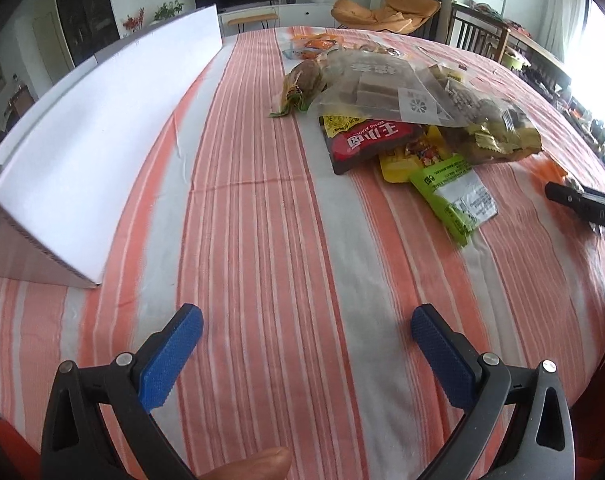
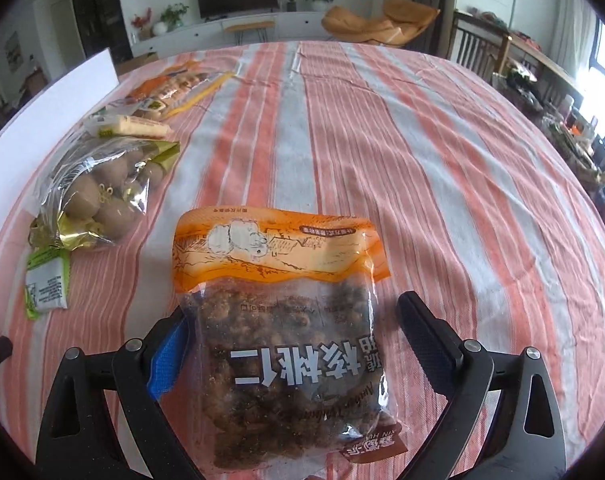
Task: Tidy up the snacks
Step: 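Grasp the clear bag of brown squares with the left tool while the right tool holds the walnut bag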
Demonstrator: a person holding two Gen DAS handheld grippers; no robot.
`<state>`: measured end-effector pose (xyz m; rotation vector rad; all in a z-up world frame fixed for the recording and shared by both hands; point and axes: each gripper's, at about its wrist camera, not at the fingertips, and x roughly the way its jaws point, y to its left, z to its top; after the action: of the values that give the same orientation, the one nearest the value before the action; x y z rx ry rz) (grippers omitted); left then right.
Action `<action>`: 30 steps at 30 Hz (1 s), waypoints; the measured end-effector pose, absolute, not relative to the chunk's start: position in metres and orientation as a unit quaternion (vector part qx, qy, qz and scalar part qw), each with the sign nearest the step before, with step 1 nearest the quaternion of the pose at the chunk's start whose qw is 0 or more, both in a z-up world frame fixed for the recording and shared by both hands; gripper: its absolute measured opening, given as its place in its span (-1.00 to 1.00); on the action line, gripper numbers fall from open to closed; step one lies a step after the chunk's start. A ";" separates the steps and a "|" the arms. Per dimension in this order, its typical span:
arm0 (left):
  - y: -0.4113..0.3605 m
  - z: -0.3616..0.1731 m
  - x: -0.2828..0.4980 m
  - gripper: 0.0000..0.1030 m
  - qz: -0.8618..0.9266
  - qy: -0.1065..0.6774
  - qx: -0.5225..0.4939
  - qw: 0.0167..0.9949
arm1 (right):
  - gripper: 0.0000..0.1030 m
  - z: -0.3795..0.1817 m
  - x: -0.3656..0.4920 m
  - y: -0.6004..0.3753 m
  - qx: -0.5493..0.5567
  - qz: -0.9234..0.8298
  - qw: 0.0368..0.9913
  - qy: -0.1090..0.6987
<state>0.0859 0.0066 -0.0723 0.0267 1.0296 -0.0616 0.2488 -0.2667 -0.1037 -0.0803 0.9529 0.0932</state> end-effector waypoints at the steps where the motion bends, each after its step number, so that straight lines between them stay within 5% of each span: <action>1: 0.007 -0.072 0.087 1.00 -0.029 0.493 0.012 0.870 | 0.90 -0.104 0.250 -0.265 -0.039 0.045 0.887 0.458; 20: 0.010 -0.070 0.086 1.00 -0.044 0.506 0.010 0.861 | 0.91 -0.102 0.232 -0.273 -0.039 0.048 0.887 0.458; 25: 0.024 -0.031 0.117 0.99 -0.106 0.502 -0.090 0.854 | 0.91 -0.101 0.228 -0.274 -0.038 0.048 0.887 0.457; 30: 0.002 0.005 0.194 0.99 -0.130 0.491 -0.080 0.858 | 0.92 -0.101 0.228 -0.274 -0.039 0.049 0.887 0.457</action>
<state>0.1935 0.0022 0.0053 -0.1673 1.0320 -0.2736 0.2283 -0.2742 -0.1011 -0.0803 0.9510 0.1014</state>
